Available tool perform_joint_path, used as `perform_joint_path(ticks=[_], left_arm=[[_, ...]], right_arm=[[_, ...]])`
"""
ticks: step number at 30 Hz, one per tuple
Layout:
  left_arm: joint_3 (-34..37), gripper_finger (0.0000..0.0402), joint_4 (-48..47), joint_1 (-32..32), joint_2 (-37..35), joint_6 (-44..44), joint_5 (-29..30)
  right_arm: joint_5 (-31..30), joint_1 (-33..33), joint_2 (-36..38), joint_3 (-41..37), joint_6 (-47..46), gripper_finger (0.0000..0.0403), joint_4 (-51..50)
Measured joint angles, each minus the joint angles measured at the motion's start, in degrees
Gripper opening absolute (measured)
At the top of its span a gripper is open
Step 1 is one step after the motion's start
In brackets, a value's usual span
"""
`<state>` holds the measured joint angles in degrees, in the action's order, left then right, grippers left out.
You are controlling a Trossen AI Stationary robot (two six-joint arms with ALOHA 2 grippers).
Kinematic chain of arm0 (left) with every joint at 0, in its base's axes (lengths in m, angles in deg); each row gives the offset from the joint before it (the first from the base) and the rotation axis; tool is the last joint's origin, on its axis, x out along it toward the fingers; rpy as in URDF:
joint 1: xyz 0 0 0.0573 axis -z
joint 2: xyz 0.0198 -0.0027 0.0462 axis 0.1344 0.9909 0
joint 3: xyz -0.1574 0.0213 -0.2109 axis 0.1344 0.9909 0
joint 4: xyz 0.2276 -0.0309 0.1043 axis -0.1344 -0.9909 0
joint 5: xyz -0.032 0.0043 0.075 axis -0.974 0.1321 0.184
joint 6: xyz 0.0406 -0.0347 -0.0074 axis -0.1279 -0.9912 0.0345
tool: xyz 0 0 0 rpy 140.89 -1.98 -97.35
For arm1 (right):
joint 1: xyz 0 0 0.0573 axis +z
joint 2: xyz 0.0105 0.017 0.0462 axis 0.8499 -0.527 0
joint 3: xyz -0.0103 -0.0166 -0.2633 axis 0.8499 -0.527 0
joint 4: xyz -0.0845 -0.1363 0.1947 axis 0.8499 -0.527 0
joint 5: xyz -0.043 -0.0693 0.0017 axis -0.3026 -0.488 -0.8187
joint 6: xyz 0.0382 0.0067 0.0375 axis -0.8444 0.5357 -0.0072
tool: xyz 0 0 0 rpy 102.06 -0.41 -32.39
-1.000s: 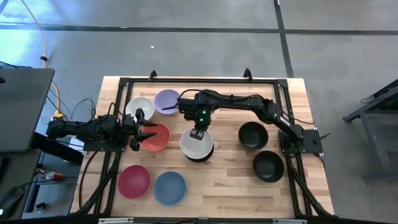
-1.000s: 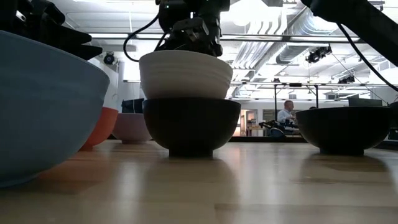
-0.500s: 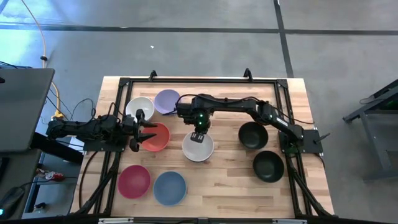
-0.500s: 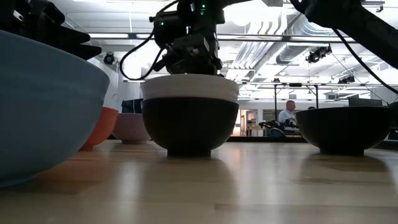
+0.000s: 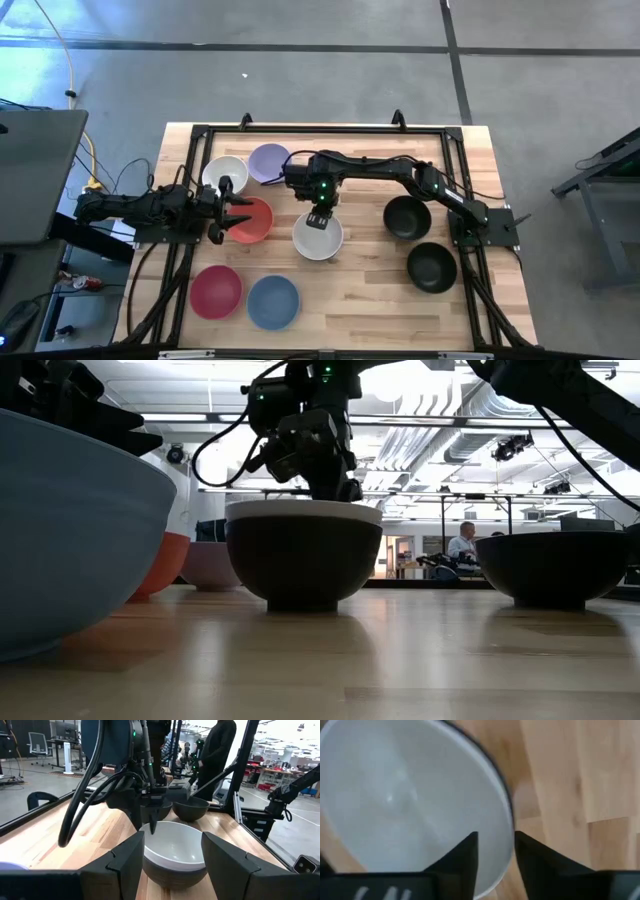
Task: Nest bowls inside each other
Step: Stack the right white bowl on top of the black bowl, then stack the violet bowl on top of the white bowl
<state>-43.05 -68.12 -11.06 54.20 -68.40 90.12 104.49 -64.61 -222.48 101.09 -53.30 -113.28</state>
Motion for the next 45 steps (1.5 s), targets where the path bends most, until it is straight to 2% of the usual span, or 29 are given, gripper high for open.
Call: perform_joint_path(ticks=[8, 16, 22, 28, 31, 34, 40, 45], left_arm=[[0.0, 0.0186, 0.01, 0.0, 0.06, 0.0, 0.0], [-0.04, 0.0186, 0.01, -0.02, 3.21, -1.95, 1.15], [-1.51, 0.0186, 0.24, -0.02, 6.17, -1.95, 10.02], [-7.16, 0.0186, -0.14, -0.14, 9.55, -0.49, 21.05], [-12.21, 0.0186, -4.3, -1.79, 12.31, 0.0, 27.54], [-18.31, 0.0186, -10.85, -4.86, 16.55, 0.0, 30.56], [-31.28, 0.0186, -23.74, -14.2, 29.7, 3.32, 27.73], [-40.27, 0.0186, -30.58, -24.69, 42.41, 12.04, 16.92]], right_arm=[[2.04, -0.88, 0.98, 3.98, 2.76, 0.0162, -4.9], [1.74, -2.93, 11.77, 3.84, 9.06, 0.0161, 0.56], [1.69, -4.88, 21.66, 3.76, 15.97, 0.016, 11.15], [1.0, -6.99, 29.41, 3.76, 18.21, 0.016, 16.89], [-3.52, -8.03, 31.51, 3.76, 16.49, 0.016, 17.09], [-7.74, -8.89, 32.68, 3.76, 14.82, 0.016, 16.97], [-7.88, -9.75, 32.96, 3.74, 13.89, 0.016, 16.24], [-6.61, -9.33, 32.96, 3.74, 15.6, 0.0161, 14.73]])
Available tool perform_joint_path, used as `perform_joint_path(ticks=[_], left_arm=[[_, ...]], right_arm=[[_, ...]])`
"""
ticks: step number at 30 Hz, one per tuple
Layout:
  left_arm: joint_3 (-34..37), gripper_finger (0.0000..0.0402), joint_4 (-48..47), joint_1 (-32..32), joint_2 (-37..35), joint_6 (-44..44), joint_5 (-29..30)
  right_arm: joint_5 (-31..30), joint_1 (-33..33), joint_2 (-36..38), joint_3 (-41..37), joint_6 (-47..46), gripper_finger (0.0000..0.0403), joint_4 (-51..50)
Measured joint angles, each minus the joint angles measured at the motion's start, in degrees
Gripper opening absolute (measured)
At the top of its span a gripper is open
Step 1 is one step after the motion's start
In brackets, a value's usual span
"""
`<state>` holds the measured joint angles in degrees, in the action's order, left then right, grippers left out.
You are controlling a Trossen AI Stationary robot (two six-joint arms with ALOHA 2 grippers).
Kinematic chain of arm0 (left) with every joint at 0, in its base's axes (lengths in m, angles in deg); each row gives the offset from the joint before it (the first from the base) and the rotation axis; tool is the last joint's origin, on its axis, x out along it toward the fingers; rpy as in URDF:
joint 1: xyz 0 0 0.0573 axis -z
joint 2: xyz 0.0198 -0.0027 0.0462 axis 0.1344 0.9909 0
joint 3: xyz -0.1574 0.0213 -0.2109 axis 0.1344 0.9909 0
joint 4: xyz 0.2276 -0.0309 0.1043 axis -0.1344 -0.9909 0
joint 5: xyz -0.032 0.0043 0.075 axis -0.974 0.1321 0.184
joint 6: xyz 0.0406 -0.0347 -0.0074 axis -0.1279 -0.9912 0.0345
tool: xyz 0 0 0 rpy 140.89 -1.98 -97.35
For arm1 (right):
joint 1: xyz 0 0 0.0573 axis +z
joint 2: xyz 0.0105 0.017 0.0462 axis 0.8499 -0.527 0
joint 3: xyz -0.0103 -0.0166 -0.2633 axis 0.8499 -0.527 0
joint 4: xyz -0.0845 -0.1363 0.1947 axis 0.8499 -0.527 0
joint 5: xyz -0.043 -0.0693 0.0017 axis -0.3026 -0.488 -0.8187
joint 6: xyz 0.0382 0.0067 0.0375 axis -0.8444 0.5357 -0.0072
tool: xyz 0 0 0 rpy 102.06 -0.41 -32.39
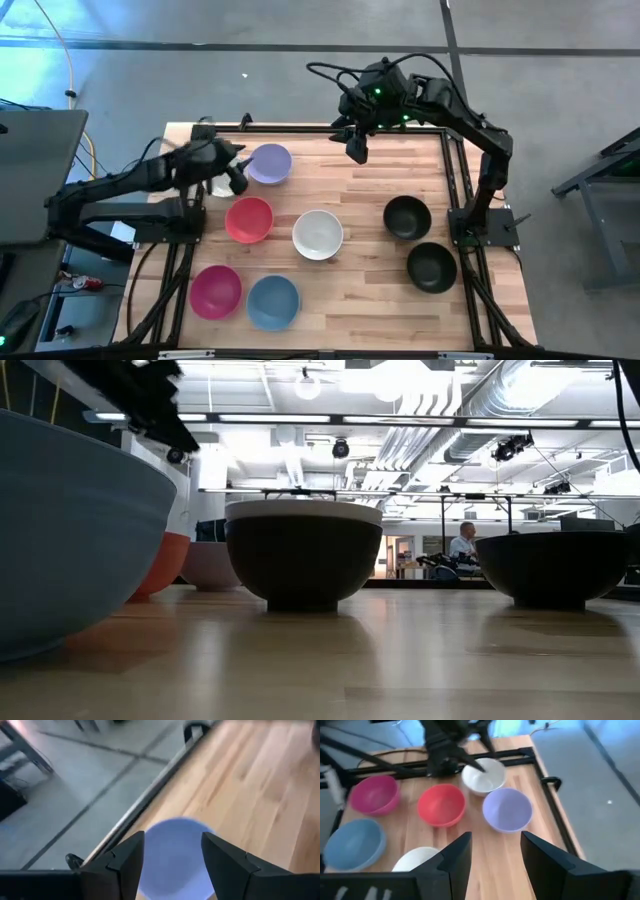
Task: Nest bowls inside each other
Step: Stack the violet bowl on top of the white bowl
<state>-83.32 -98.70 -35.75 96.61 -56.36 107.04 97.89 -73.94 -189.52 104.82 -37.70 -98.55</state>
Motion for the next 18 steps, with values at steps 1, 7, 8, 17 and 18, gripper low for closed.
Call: perform_joint_path(ticks=[1, 7, 8, 17, 18], left_arm=[[-1.31, 0.0186, -0.52, -2.29, 2.31, 2.26, -2.41], [-7.09, 0.0186, -3.09, -16.7, 14.39, 14.96, -16.21], [-7.92, 0.0186, -3.26, -19.01, 16.19, 16.47, -17.8], [-14.7, 0.0186, -7.66, -35.58, 29.72, 24.63, -28.84], [-15.35, 0.0186, -8.67, -36.54, 31.2, 25.35, -29.34]], right_arm=[[1.19, 0.02, 0.0, 0.0, 0.23, 0.0161, -0.56], [9.33, 0.11, 0.0, -0.02, 1.91, 0.0161, -5.56], [9.82, 0.23, 0.0, -0.02, 2.37, 0.0161, -6.17], [11.96, 1.17, 0.0, -0.02, 4.35, 0.0161, -6.9], [11.97, 1.17, 0.0, -0.02, 4.32, 0.0161, -6.78]])
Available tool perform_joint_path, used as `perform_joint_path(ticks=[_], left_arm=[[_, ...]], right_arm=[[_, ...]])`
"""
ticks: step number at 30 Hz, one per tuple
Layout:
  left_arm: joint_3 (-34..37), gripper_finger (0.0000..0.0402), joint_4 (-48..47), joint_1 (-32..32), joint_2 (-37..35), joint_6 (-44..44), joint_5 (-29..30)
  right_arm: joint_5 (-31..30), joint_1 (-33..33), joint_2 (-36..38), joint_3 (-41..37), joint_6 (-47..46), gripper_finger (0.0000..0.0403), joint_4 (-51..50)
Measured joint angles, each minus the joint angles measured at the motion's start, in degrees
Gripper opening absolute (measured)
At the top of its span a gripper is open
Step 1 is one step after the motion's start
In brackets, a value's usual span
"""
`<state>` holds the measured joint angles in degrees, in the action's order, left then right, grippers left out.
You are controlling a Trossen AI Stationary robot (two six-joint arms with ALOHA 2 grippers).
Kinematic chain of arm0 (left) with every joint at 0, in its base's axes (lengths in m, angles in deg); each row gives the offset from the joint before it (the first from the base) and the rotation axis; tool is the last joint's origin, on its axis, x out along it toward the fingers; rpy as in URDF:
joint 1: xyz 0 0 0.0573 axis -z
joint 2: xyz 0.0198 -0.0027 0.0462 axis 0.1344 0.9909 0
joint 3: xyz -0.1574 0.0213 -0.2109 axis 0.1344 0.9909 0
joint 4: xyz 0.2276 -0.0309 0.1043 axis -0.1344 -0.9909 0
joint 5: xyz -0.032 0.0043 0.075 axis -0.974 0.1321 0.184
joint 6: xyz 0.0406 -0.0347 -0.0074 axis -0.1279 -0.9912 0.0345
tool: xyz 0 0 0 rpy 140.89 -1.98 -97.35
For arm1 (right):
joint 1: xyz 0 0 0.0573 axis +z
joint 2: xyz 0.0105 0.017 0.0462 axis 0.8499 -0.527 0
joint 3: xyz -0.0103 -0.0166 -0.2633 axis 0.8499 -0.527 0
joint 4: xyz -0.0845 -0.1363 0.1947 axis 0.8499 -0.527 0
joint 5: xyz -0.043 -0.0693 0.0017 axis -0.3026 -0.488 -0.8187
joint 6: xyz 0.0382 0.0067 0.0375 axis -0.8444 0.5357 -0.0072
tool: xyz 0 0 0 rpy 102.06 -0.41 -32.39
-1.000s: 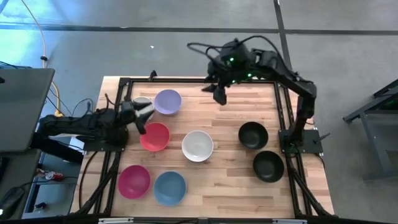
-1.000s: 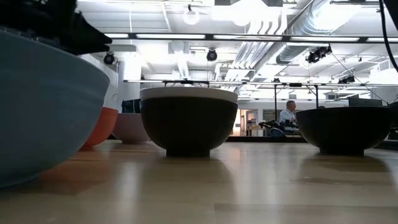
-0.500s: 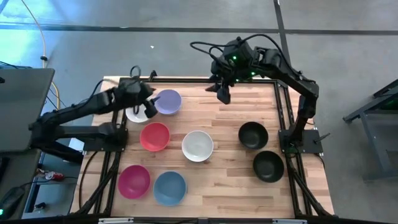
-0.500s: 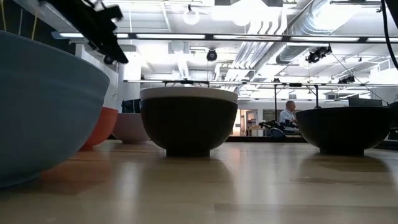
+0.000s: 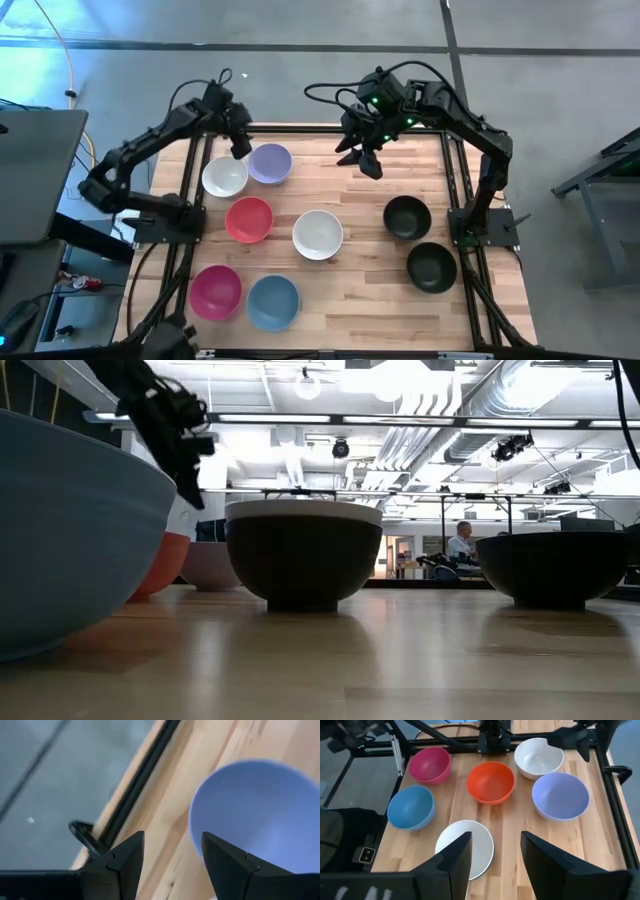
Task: Nest bowls inside each other
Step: Stack the violet bowl on top of the white bowl
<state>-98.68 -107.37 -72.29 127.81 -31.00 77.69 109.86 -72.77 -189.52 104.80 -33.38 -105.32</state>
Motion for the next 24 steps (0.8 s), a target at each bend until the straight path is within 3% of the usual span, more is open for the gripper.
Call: perform_joint_path(ticks=[4, 7, 12, 24], left_arm=[[-4.4, 0.0186, -5.13, -1.88, 6.44, 0.2, -2.74], [-6.78, 0.0186, -9.96, -1.71, 10.22, -1.55, -0.89], [-6.96, 0.0186, -8.79, -0.76, 12.86, -4.91, 2.69], [-6.95, 0.0186, -6.34, 0.87, 16.68, -10.54, -0.18]], right_arm=[[0.0, 0.0, 0.0, 0.0, 0.99, 0.0161, 0.77], [0.0, 0.0, 0.0, 0.0, 1.99, 0.0161, 1.2], [0.0, 0.0, 0.0, 0.0, 3.45, 0.0161, 1.36], [0.0, 0.0, -0.02, 0.0, 3.48, 0.0161, 2.01]])
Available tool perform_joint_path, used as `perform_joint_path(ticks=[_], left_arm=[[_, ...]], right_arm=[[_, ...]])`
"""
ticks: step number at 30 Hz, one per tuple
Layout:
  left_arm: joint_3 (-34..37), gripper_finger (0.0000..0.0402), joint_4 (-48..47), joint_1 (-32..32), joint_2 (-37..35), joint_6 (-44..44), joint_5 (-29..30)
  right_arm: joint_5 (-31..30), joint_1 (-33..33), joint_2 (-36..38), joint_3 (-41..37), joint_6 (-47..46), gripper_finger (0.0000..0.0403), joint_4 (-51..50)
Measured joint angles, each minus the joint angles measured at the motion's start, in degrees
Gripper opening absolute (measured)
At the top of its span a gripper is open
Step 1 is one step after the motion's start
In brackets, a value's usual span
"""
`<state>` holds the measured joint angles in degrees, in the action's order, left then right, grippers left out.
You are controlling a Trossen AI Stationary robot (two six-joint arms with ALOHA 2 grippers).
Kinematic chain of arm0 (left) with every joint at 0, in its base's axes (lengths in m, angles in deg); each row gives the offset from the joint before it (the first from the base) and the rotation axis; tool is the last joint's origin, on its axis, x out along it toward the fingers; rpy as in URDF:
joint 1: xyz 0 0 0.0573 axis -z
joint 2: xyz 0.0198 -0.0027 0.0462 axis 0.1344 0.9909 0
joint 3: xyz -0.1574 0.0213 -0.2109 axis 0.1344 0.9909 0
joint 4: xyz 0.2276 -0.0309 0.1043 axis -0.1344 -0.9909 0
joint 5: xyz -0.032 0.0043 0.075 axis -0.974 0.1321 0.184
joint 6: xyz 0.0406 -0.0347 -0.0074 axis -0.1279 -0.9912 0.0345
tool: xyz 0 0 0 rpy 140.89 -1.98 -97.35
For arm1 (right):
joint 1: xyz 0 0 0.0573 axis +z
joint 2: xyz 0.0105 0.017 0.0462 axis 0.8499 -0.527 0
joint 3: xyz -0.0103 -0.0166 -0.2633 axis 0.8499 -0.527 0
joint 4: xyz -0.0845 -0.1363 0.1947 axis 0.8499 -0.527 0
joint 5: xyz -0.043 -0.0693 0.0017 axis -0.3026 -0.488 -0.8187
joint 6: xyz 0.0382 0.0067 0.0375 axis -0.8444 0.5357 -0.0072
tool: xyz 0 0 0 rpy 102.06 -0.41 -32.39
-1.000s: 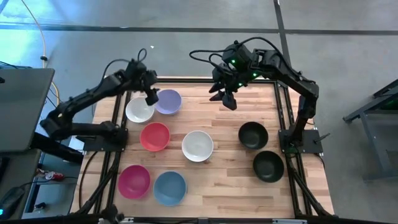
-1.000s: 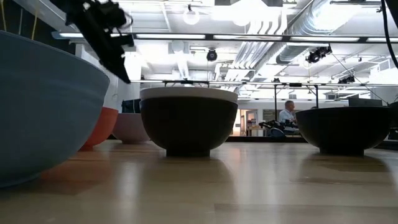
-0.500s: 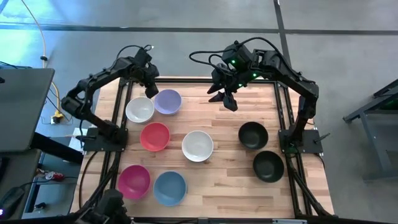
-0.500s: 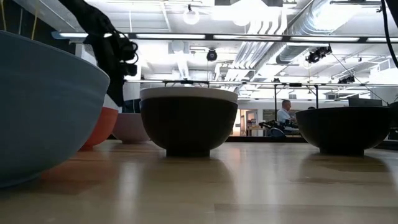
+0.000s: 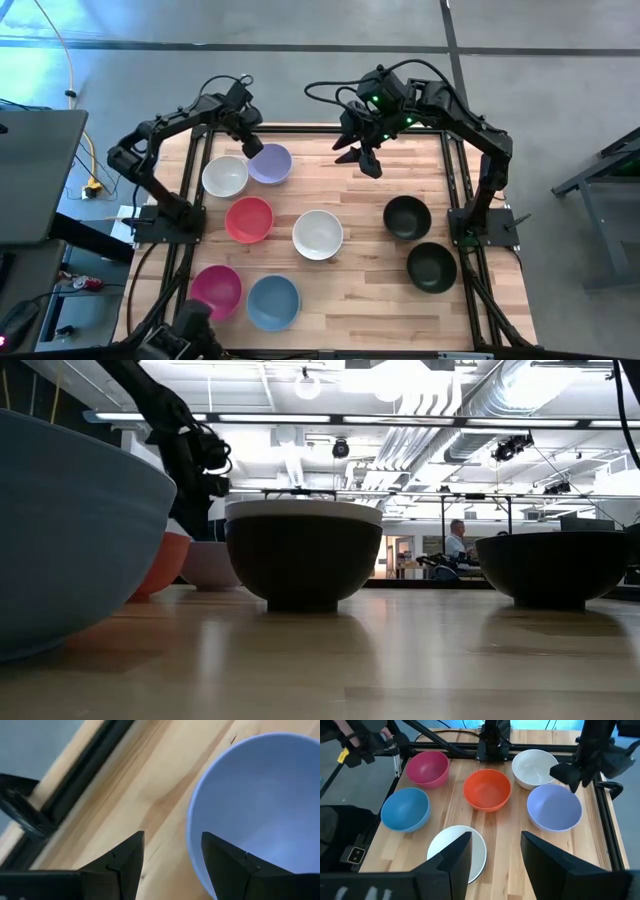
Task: Nest bowls inside each other
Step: Stack the violet bowl on top of the white bowl
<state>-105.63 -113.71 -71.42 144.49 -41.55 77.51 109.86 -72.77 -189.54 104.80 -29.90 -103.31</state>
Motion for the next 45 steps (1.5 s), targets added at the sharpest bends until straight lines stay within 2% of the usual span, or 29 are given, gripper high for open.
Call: perform_joint_path(ticks=[24, 36, 45], left_arm=[[0.02, 0.0186, 1.65, 2.71, 2.99, -1.82, -1.06], [0.02, 0.0185, 0.1, 2.71, 2.99, -1.56, 2.0], [0.02, 0.0135, -0.72, 2.71, 2.99, -1.36, 2.14]], right_arm=[[-0.02, 0.0, -0.02, 0.0, -1.37, 0.0161, 0.44], [-0.02, -0.02, -0.02, 0.0, -1.47, 0.0161, 0.41], [-0.02, -0.01, -0.02, 0.0, -1.13, 0.0161, 0.63]])
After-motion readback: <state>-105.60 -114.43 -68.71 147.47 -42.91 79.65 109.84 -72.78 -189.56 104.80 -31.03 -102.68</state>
